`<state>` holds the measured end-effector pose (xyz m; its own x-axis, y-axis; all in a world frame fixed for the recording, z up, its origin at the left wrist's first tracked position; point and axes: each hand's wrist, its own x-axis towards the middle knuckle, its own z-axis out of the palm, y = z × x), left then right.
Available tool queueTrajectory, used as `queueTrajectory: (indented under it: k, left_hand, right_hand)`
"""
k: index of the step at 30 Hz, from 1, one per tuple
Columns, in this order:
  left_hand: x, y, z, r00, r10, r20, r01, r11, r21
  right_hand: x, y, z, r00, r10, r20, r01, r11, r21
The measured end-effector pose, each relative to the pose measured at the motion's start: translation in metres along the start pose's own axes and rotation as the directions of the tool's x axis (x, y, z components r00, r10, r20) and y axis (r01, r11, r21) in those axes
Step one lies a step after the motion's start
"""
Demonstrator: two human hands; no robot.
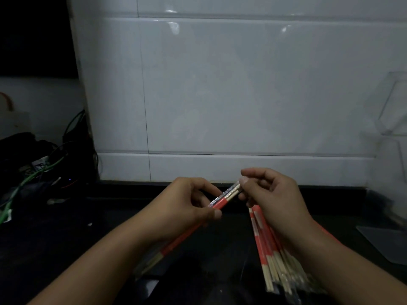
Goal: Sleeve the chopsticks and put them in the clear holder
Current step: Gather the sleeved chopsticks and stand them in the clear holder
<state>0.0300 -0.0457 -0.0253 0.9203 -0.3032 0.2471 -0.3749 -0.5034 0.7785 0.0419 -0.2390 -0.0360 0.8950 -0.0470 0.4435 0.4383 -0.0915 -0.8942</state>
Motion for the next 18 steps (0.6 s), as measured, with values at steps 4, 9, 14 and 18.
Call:
queueTrajectory:
  k: [4, 9, 14, 18]
  left_hand:
    - [0.000, -0.001, 0.000, 1.000, -0.013, 0.013, 0.014, 1.000, -0.019]
    - [-0.001, 0.000, -0.002, 1.000, -0.014, -0.010, 0.014, 0.999, -0.037]
    - [0.001, 0.001, -0.001, 0.997, 0.020, -0.072, -0.023, 0.999, -0.040]
    - [0.001, -0.001, 0.001, 0.997, 0.029, -0.065, -0.031, 0.999, -0.030]
  right_hand:
    - [0.000, 0.000, -0.001, 0.999, -0.029, -0.034, 0.030, 0.999, 0.038]
    - [0.002, -0.003, -0.007, 0.989, -0.142, -0.031, 0.137, 0.983, -0.122]
    - [0.000, 0.000, -0.002, 0.978, -0.205, -0.030, 0.199, 0.970, -0.142]
    - [-0.002, 0.006, 0.004, 0.984, -0.170, -0.051, 0.166, 0.983, -0.082]
